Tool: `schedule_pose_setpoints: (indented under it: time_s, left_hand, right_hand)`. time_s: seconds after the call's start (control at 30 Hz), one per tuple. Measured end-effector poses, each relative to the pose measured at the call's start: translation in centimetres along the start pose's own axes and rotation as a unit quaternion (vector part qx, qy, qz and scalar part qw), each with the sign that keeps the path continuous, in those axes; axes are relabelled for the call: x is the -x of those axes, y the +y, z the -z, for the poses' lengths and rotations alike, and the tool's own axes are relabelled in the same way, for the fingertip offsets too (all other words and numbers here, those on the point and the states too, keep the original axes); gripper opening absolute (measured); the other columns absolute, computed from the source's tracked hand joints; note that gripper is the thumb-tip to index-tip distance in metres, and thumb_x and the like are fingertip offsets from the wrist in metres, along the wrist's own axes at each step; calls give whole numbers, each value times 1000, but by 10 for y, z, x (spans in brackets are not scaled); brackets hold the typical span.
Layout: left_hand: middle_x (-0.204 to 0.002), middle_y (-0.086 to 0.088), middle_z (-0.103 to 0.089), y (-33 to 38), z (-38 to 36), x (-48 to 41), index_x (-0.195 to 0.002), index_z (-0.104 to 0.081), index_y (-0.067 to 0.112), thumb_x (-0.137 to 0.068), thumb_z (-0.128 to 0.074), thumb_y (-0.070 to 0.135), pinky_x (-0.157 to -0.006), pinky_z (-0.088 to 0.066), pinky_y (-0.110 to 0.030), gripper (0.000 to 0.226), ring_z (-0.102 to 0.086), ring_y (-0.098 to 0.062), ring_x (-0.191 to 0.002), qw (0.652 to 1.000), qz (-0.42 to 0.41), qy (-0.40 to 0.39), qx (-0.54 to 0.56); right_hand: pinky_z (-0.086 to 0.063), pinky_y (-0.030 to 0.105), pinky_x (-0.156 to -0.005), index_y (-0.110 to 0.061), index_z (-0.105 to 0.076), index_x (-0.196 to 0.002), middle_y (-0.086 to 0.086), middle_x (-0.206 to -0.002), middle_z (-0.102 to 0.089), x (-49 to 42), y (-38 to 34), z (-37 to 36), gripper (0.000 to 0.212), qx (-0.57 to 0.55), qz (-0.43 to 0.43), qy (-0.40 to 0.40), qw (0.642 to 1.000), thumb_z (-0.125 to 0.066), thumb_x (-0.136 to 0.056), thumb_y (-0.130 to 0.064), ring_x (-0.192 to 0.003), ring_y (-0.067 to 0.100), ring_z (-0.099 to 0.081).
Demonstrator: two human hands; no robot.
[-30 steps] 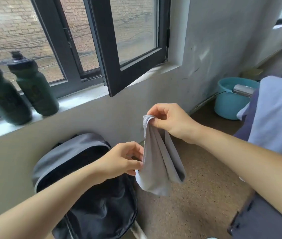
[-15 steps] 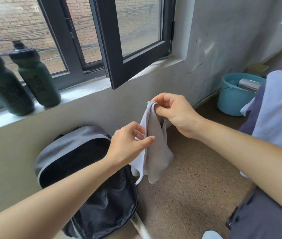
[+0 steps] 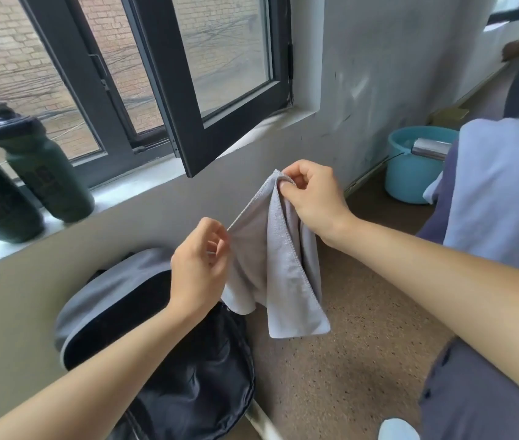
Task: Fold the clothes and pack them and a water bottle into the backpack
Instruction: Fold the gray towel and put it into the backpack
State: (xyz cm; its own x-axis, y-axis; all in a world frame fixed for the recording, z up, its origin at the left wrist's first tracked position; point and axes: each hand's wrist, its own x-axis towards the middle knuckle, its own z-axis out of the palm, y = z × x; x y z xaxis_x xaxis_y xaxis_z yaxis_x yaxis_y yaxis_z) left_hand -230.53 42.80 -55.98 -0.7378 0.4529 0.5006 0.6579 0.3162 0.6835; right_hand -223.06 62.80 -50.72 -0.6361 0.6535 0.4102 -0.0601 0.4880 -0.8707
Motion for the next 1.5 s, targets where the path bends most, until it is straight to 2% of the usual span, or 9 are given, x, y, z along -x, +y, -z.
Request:
schedule_pose_setpoints:
  time_s: [0.07,0.3,0.4,0.5,0.77,0.9,1.2,1.37,1.5]
  left_hand:
    - [-78,13,-63,2,2,-3,-87,-63,27,-92,-63,4,-65,-55,-34,23,-61,-11,-70,1000,-20,10,4]
    - [-88,20,-71,29,-26,24,-92,-79,36,-90,-73,35,-75,-55,-27,7,-66,5,-73,991,-11,-132,-14]
    - [-76,24,-66,41,-29,28,-86,-79,34,-87,-72,54,-68,-44,-16,21,-62,6,-73,990,42,-128,-31]
    - [-66,17,-65,46,-33,26,-73,-75,31,-81,-69,68,-61,-42,-20,38,-61,-1,-70,990,88,-93,-62]
    - [-65,9,-50,17,-35,20,-53,-37,32,-87,-70,37,-62,-38,-33,48,-53,-17,-65,987,0,-117,-111]
    - [-73,4,-54,-11,-38,15,-54,-41,15,-90,-68,36,-63,-44,-36,50,-56,-22,-68,979,12,-166,-117]
    - [-79,-12,-54,-55,-25,4,-53,-44,18,-100,-62,32,-66,-47,-43,52,-55,-27,-70,925,-20,-323,-200]
    - [-71,-3,-56,-76,0,-22,-62,-56,19,-96,-65,31,-63,-42,-36,37,-54,-21,-63,937,-2,-277,-213]
    - [-78,13,-70,-82,34,-41,-96,-84,21,-90,-77,14,-73,-44,-21,11,-63,-6,-75,982,33,-153,-107]
  right_hand:
    - [-54,37,-78,-13,-72,-84,1,-77,-71,-2,0,2,5,5,-4,12,1000,-69,-88,-12,-72,12,-62]
    - [-56,37,-74,-10,-73,-85,2,-74,-70,6,-11,-3,6,39,49,6,998,-74,-87,-16,-73,18,-66]
    - [-56,35,-71,-11,-73,-85,-2,-71,-69,9,-15,-5,9,50,66,4,997,-75,-87,-19,-71,15,-65]
    - [-54,28,-67,-14,-73,-83,-7,-69,-66,13,-18,-7,8,46,77,-4,996,-76,-87,-20,-65,8,-61]
    - [-58,38,-75,-11,-72,-90,6,-80,-71,7,-14,1,7,12,78,-11,997,-74,-90,-18,-75,21,-66]
    - [-56,33,-75,-12,-70,-93,7,-83,-70,3,-13,6,3,-29,71,-11,997,-71,-94,-15,-76,11,-62]
    - [-51,19,-71,-11,-67,-97,-3,-81,-64,-7,-3,14,3,-70,48,31,996,-67,-97,-13,-77,6,-58]
    - [-44,13,-66,-14,-63,-92,-6,-77,-59,-18,18,25,6,-35,19,63,997,-64,-97,-12,-72,5,-53]
    - [-43,15,-69,-15,-61,-92,-5,-83,-58,-29,45,36,7,-1,-90,65,994,-61,-99,-12,-81,11,-55]
